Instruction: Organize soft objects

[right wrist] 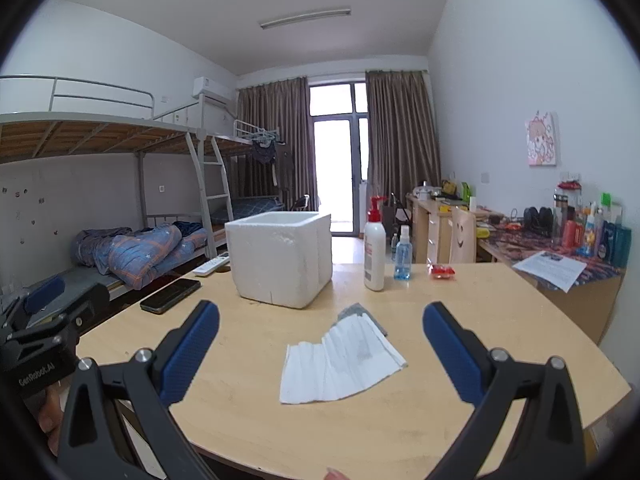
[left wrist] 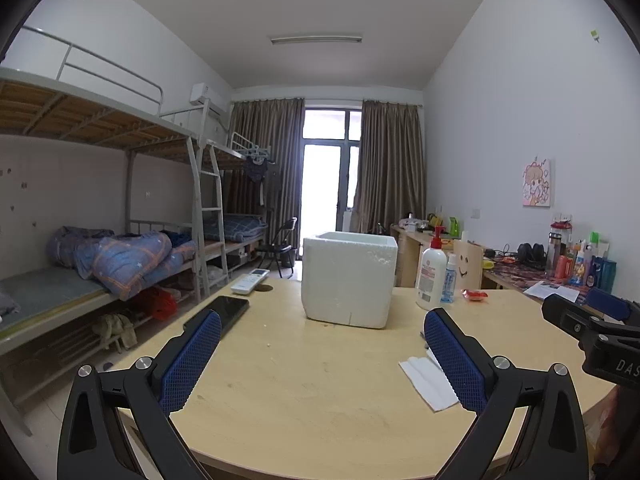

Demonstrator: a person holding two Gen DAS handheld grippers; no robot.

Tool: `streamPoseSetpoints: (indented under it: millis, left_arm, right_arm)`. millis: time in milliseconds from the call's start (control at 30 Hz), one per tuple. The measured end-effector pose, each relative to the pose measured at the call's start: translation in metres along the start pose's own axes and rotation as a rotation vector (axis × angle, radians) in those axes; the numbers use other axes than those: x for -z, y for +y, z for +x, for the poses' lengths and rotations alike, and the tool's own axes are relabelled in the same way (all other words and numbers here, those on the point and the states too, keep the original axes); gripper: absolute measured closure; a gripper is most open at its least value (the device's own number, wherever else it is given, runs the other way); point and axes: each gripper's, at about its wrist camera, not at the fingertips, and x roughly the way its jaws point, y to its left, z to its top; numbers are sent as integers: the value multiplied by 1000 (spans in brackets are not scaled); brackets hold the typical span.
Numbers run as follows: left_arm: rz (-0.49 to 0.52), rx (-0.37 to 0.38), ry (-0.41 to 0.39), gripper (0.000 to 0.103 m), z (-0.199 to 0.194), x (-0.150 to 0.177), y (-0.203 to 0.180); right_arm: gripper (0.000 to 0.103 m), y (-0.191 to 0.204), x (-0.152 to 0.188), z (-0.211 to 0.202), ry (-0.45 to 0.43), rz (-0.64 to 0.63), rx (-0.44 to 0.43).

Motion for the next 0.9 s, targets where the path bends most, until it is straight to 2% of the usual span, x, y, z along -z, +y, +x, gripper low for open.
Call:
streamPoseSetpoints:
  millis: [167, 400, 700, 900]
  left_arm:
    - [22, 4, 25, 1, 8, 13, -6]
    - [3, 40, 84, 1, 24, 24, -13]
    - [24, 59, 147, 1, 49, 36, -26]
    - [43, 83, 198, 1, 68, 44, -33]
  right_arm:
    - [0, -4, 9, 6, 30, -2, 21]
    - [0, -11, 18, 16, 67, -3, 31]
    - [0, -33, 28, 32, 123, 23, 66]
    - [0, -42, 37, 48, 182, 22, 57]
